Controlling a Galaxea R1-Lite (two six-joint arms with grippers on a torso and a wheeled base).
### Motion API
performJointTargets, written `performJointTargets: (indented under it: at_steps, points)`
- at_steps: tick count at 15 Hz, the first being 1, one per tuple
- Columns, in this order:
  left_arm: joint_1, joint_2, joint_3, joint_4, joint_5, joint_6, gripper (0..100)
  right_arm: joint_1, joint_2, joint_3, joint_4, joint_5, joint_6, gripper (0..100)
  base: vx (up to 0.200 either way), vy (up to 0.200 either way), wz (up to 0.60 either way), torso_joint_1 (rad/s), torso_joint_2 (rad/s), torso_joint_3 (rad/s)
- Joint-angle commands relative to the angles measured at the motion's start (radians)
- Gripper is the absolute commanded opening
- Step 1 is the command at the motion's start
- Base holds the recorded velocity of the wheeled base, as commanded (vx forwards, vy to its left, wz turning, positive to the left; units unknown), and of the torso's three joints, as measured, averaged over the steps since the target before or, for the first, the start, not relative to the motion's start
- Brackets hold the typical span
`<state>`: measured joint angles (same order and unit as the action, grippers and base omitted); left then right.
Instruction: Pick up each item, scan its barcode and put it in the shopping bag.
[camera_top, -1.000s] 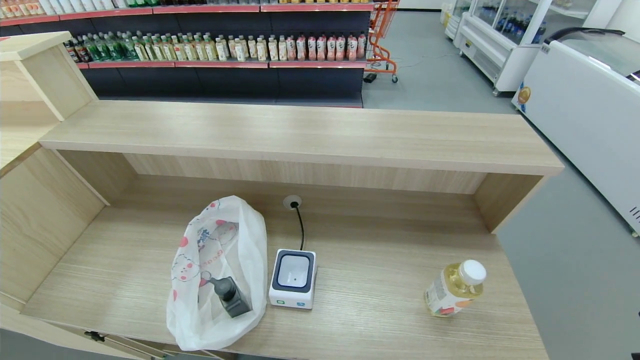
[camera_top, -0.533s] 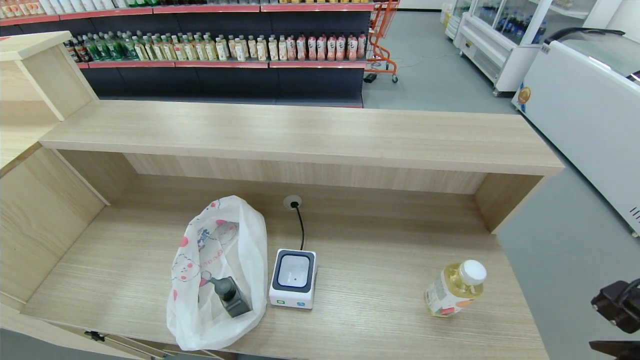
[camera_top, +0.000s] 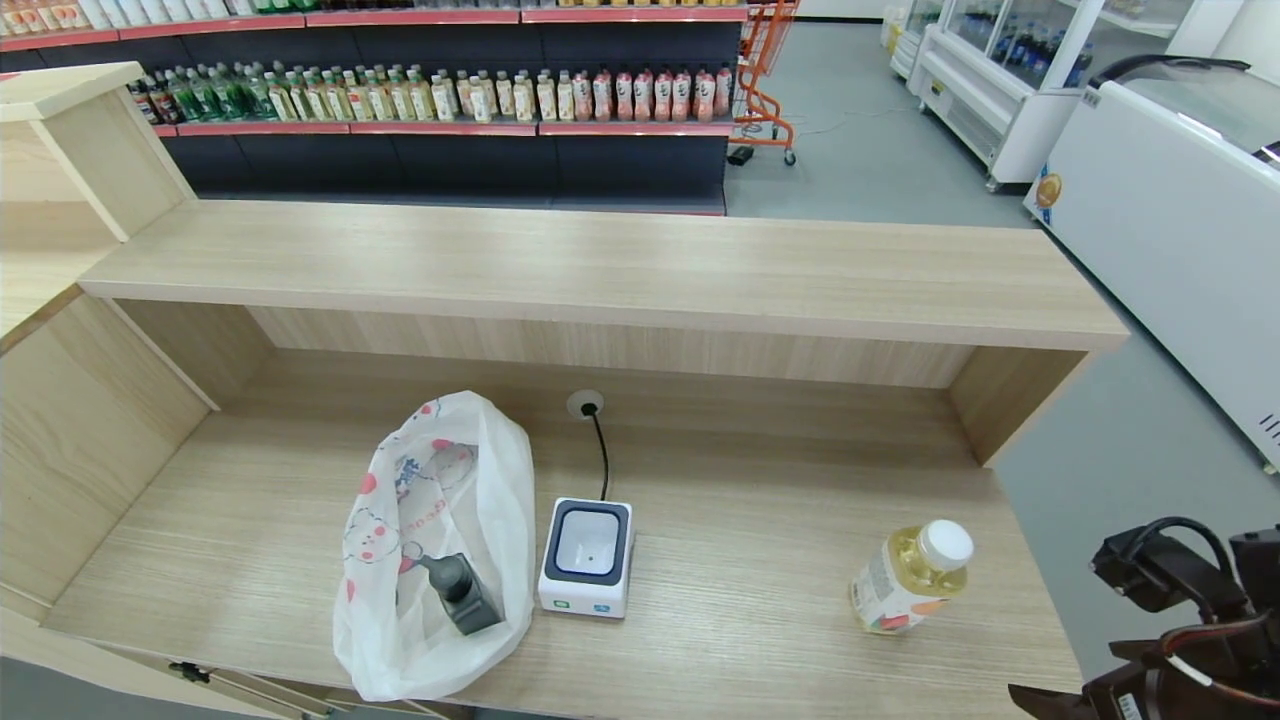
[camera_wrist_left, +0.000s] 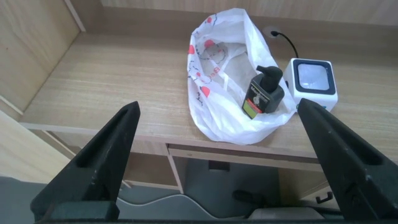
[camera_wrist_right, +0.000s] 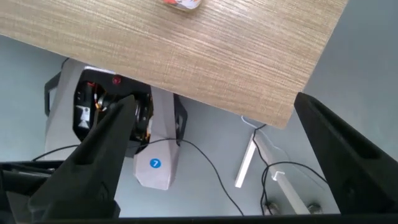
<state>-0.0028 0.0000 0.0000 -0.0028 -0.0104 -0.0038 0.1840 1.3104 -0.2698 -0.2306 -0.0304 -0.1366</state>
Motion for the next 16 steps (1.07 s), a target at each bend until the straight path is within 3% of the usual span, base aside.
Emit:
performJointTargets:
  at_steps: [1, 7, 16]
  points:
    - [0.000, 0.002, 0.000, 0.000, 0.000, -0.001, 100, -0.006, 0.089, 0.011, -0.033, 0.000, -0.005, 100, 0.000, 0.000, 0.00, 0.000, 0.00, 0.000]
    - [0.000, 0.000, 0.000, 0.000, 0.000, -0.001, 100, -0.018, 0.313, 0.037, -0.346, 0.003, -0.005, 100, 0.000, 0.000, 0.00, 0.000, 0.00, 0.000]
    - [0.000, 0.002, 0.000, 0.000, 0.001, -0.001, 100, -0.011, 0.475, 0.038, -0.550, 0.050, -0.003, 100, 0.000, 0.000, 0.00, 0.000, 0.00, 0.000]
